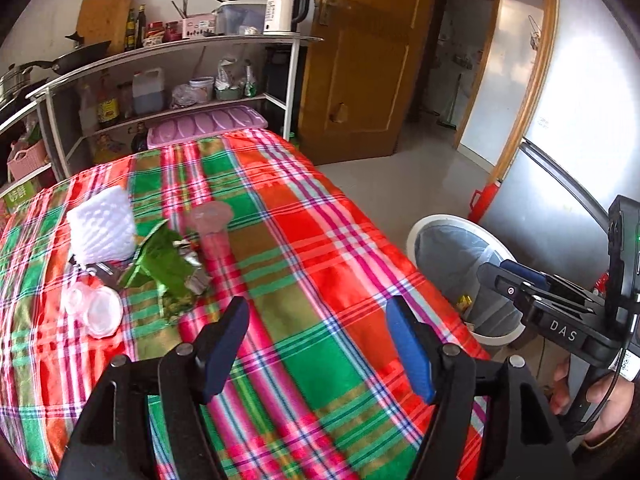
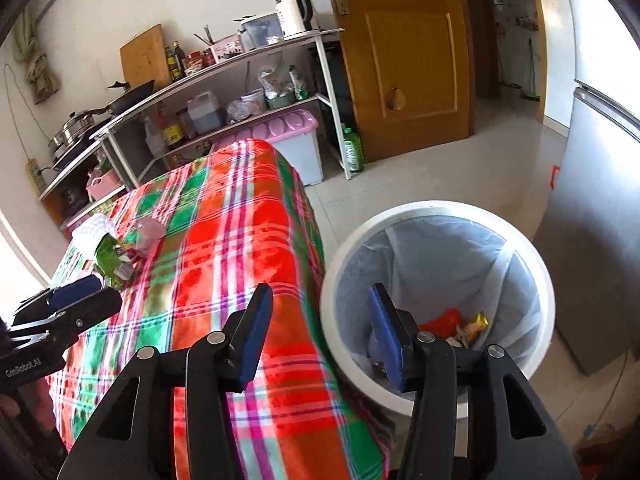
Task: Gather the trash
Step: 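Move both open tools back over the table trash, then grasp the green snack bag with the right tool while the left tool grasps the clear plastic container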
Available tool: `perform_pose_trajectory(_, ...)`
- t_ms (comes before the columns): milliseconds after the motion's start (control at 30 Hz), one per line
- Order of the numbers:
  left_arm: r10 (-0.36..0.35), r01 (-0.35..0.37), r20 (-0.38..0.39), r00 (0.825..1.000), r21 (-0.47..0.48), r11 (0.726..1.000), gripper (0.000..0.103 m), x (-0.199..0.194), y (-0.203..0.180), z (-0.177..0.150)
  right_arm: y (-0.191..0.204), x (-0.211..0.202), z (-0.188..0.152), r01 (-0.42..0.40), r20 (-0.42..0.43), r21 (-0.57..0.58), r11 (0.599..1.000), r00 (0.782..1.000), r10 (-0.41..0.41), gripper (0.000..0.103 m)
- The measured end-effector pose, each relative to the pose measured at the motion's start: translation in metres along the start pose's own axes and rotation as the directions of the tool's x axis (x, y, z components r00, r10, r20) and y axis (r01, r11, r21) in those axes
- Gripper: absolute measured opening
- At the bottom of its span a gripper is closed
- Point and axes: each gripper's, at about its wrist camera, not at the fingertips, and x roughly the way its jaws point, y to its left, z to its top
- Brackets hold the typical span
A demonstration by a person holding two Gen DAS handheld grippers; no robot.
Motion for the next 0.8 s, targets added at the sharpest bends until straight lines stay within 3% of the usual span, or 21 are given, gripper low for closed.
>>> perform_pose_trajectory(433,0.139,-0.139,-0.012,0.990,-0.133,0.981,0.077,-0.020,0.096,-0.022,0.094,0.034,0.008,-0.145,-0.044,-0.162,0.976,0.989,0.140,0.051)
perform_pose_trajectory(800,0.171,-0.180,-0.057,0.984,-0.227,0.957,0.078,-0.019,0.156,-0.031,0.168,0.073,0.005,-0.275,-0.157,-0.297,0.914,0.959,0.237,0.051)
